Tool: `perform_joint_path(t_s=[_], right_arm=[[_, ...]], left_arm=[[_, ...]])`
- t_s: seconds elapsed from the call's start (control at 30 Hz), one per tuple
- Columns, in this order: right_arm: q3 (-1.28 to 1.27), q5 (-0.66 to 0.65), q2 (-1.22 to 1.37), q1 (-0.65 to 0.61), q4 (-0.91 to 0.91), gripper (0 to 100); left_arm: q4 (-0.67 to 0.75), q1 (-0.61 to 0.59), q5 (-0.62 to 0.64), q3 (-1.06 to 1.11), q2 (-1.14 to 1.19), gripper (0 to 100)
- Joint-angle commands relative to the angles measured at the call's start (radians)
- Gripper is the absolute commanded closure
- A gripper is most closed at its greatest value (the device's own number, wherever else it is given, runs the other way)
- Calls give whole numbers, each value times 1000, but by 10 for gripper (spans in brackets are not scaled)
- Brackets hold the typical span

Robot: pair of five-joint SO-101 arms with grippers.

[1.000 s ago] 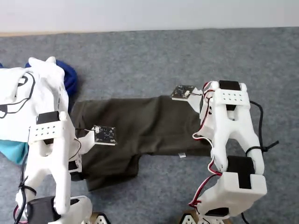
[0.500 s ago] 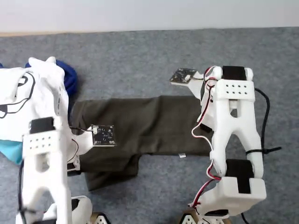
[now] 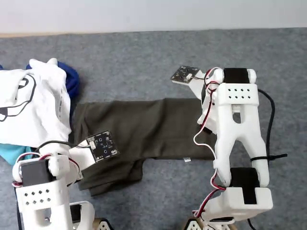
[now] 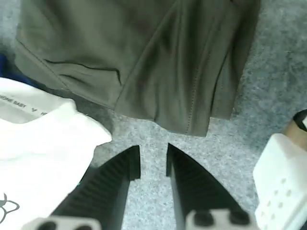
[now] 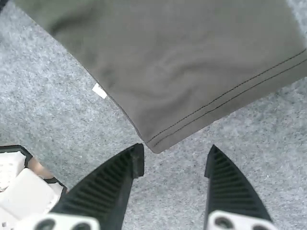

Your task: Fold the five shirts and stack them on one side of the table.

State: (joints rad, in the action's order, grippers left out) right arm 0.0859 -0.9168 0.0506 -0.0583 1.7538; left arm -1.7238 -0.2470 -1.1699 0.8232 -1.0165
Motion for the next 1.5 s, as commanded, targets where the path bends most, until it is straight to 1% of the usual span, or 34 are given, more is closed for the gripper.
perform_joint_path(t_s=[0.0, 0.07, 0.13, 0.23, 0.33, 0.4, 0.5, 0.63, 0.73, 0.83, 0.97, 1.23, 1.33, 1.47], right_arm=[[32, 9, -58, -18, 39, 783], [32, 9, -58, -42, 39, 783], [32, 9, -58, -65, 39, 783], [32, 11, -59, -102, 39, 783], [32, 58, -56, -142, 39, 783], [32, 97, -54, -183, 39, 783], [29, 147, -53, -265, 22, 783], [-29, 160, -54, -378, -39, 783], [-98, 173, -62, -443, -104, 783], [-161, 241, -76, -490, -165, 783], [-265, 281, -148, -549, -266, 783], [-597, 273, -294, -668, -453, 783], [-672, 273, -320, -699, -499, 783], [-710, 272, -326, -742, -535, 783]], left_arm=[[-28, -6, 66, -39, -17, 898], [-28, -31, 130, -84, -17, 898], [-6, -86, 170, -111, -18, 903], [58, -233, 232, -113, -18, 903], [107, -385, 241, -110, -15, 903], [127, -460, 250, -90, -15, 903], [180, -571, 301, -31, -15, 904], [270, -715, 371, 50, -15, 904], [296, -793, 404, 96, -15, 904], [305, -844, 434, 136, -15, 904], [304, -858, 451, 200, -15, 904], [305, -856, 525, 255, -15, 904], [305, -853, 528, 255, -15, 904], [304, -853, 528, 255, -15, 904]])
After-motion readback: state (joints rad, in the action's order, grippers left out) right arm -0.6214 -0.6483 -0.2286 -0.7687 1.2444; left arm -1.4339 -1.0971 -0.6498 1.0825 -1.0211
